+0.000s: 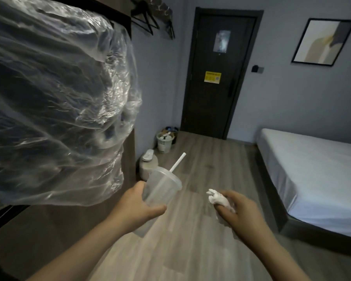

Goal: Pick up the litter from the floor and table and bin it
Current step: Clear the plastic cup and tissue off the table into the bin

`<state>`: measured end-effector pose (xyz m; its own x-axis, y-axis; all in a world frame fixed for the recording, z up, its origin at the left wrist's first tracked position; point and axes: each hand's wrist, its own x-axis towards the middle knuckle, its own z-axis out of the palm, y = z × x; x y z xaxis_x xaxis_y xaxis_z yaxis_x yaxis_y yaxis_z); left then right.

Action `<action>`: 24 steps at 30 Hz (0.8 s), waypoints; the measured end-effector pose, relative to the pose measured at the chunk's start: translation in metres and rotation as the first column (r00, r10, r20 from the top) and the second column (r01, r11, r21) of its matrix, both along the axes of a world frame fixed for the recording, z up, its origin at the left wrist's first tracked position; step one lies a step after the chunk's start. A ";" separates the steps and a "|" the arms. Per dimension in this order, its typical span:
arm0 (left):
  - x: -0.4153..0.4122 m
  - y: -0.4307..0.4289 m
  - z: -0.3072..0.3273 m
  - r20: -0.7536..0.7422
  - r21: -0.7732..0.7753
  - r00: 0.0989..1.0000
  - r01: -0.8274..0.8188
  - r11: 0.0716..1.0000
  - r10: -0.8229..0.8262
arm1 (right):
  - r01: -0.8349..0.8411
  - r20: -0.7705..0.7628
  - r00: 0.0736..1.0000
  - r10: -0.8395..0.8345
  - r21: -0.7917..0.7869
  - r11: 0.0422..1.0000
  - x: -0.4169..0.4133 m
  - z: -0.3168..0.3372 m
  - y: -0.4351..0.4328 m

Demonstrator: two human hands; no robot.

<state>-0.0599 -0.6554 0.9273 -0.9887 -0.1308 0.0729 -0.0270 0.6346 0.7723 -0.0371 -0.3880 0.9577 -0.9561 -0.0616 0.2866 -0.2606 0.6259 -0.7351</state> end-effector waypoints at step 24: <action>-0.459 0.112 -0.005 0.019 -0.028 0.995 0.100 0.995 -0.100 | 0.109 0.150 0.983 -0.110 0.011 0.994 -0.438 -0.012 0.109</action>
<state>-0.5186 -0.5434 0.9222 -0.9979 -0.0293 0.0581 0.0246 0.6570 0.7535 -0.4752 -0.2792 0.9456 -0.9892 0.0453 0.1392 -0.0772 0.6464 -0.7591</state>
